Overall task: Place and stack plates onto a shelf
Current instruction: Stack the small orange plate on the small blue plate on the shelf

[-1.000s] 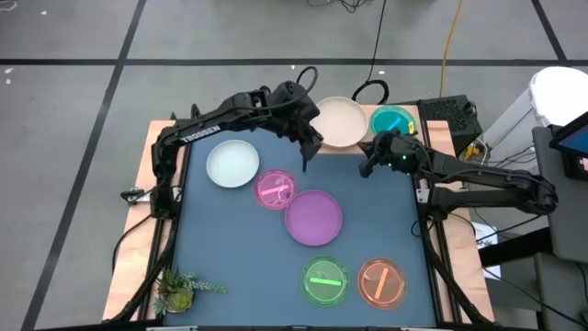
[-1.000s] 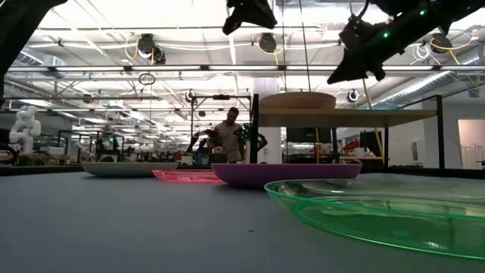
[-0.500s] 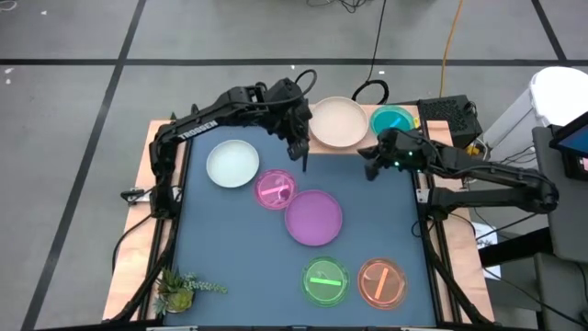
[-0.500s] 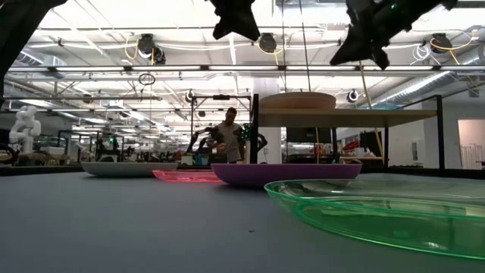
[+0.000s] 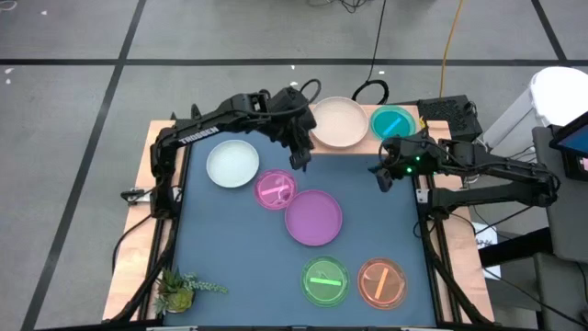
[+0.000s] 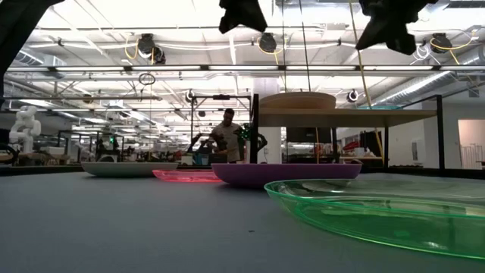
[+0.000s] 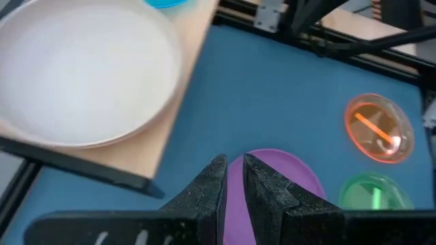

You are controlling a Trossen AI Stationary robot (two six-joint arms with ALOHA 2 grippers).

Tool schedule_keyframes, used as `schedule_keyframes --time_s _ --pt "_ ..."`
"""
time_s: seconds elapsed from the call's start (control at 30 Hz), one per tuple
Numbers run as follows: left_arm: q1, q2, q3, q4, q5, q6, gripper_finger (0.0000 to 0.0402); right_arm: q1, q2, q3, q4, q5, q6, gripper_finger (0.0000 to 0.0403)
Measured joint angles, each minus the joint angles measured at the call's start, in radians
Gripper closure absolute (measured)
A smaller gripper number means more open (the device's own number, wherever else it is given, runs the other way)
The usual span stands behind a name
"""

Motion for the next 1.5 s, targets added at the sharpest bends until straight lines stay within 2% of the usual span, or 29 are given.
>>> schedule_keyframes --time_s 0.17,0.47,0.57,0.7,0.87,0.97,1.1,1.3,1.5 --pt "-0.050 -0.001 -0.049 0.063 0.000 -0.013 0.0348 0.055 0.003 0.002 -0.057 -0.123 0.094 0.0403" --pt "-0.137 -0.023 -0.229 0.212 0.058 -0.087 0.0348 0.172 0.032 0.002 -0.127 -0.302 0.125 0.0403" --pt "-0.168 -0.033 -0.279 0.312 0.058 -0.112 0.0348 0.209 0.036 -0.001 -0.176 -0.343 0.119 0.0403" --pt "-0.200 -0.064 -0.364 0.474 0.050 -0.208 0.0348 0.243 0.032 -0.038 -0.217 -0.404 0.083 0.0403" --pt "-0.245 -0.079 -0.442 0.578 0.021 -0.354 0.0348 0.278 0.030 -0.139 -0.210 -0.561 -0.065 0.0403" --pt "-0.286 -0.090 -0.448 0.569 0.021 -0.414 0.0348 0.286 0.031 -0.223 -0.167 -0.649 -0.105 0.0403" --pt "-0.356 -0.093 -0.447 0.569 -0.037 -0.453 0.0348 0.306 0.030 -0.348 -0.039 -0.732 -0.143 0.0402" --pt "-0.459 -0.092 -0.447 0.535 -0.121 -0.584 0.0348 0.359 0.030 -0.502 0.155 -0.736 -0.172 0.0364" --pt "-0.557 -0.092 -0.447 0.500 -0.287 -0.661 0.0348 0.395 0.030 -0.590 0.323 -0.707 -0.192 0.0303"
